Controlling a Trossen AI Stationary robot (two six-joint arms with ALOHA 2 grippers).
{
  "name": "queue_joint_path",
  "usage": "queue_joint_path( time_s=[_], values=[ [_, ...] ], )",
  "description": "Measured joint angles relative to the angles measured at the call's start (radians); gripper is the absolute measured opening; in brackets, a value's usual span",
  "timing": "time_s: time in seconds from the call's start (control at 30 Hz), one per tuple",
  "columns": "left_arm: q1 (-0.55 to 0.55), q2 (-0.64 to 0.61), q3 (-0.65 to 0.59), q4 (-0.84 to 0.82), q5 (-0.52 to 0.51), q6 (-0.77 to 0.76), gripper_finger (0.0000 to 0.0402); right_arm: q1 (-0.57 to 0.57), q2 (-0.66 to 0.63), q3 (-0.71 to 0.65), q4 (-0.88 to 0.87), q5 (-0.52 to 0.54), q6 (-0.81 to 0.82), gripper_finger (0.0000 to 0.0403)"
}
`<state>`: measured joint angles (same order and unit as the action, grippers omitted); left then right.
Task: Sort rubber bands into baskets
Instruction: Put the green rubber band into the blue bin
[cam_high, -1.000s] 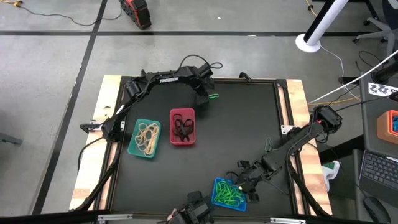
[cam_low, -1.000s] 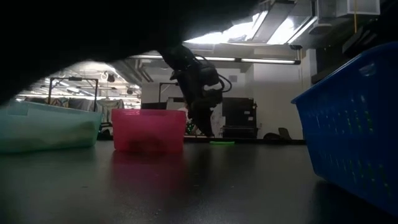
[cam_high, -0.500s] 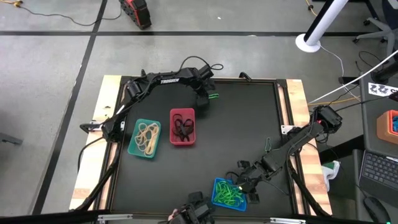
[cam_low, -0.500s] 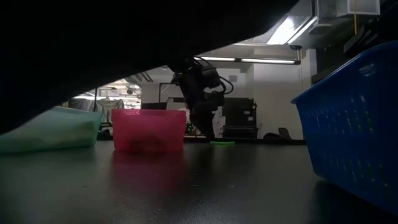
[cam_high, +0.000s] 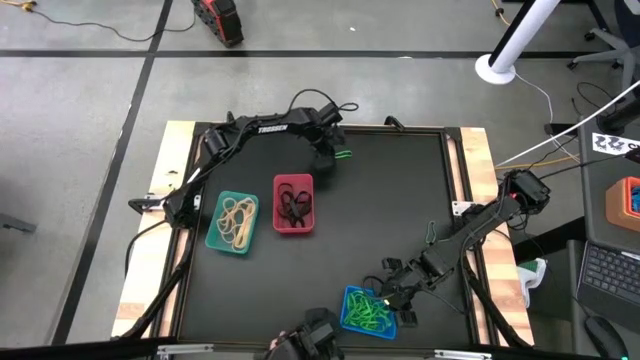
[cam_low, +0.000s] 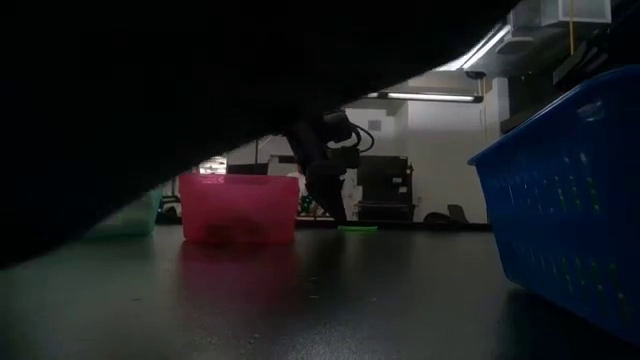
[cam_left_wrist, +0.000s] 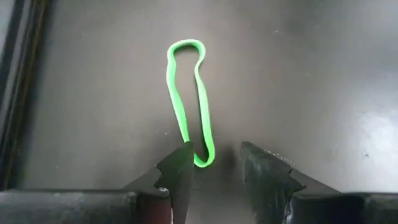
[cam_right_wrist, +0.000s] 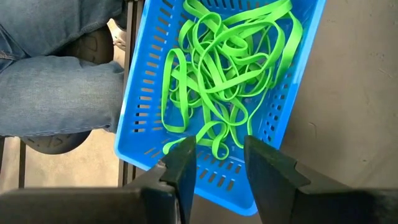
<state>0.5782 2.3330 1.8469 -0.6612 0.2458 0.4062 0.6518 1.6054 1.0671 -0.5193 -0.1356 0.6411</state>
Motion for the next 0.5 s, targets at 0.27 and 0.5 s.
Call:
queue_joint_path(
  time_s=[0.27, 0.5],
  values=[
    [0.020, 0.005, 0.000, 0.004, 0.040, 0.044, 0.0129, 0.000, 0.000, 0.000, 0.001, 0.000, 0.010, 0.0134],
    [0.032, 0.010, 0.000, -0.005, 0.077, -0.006, 0.0129, 0.000, 0.000, 0.000, 0.001, -0.009, 0.028, 0.0134]
  ],
)
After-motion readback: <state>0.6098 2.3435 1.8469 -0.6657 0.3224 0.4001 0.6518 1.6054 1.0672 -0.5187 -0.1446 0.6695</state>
